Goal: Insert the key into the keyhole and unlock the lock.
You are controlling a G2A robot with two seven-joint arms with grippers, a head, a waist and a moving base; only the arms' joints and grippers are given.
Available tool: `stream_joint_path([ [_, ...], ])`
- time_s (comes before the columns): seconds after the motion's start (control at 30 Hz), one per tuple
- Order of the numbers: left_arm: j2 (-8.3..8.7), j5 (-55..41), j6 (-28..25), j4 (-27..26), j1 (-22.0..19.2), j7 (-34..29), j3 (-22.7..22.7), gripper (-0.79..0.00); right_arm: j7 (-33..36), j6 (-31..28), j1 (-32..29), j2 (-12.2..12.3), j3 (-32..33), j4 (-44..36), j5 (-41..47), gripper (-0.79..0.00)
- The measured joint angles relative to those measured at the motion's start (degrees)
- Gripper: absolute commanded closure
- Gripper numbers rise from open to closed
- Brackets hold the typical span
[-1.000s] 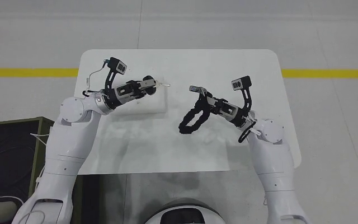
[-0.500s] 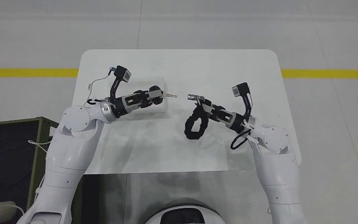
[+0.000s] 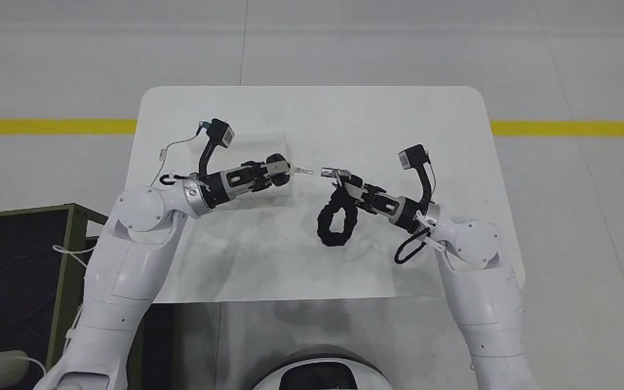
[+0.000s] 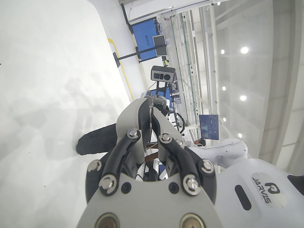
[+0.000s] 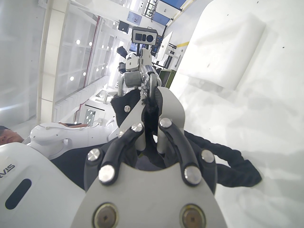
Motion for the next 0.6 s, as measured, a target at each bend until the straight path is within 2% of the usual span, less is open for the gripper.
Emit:
stream_joint_path([
  [0.6,-0.73,-1.4,0.8,1.1,-0.7,-2.1,0.3,0.000,-1.0,-0.9,0.2,1.4,-2.7,0.0,2.3,0.000],
])
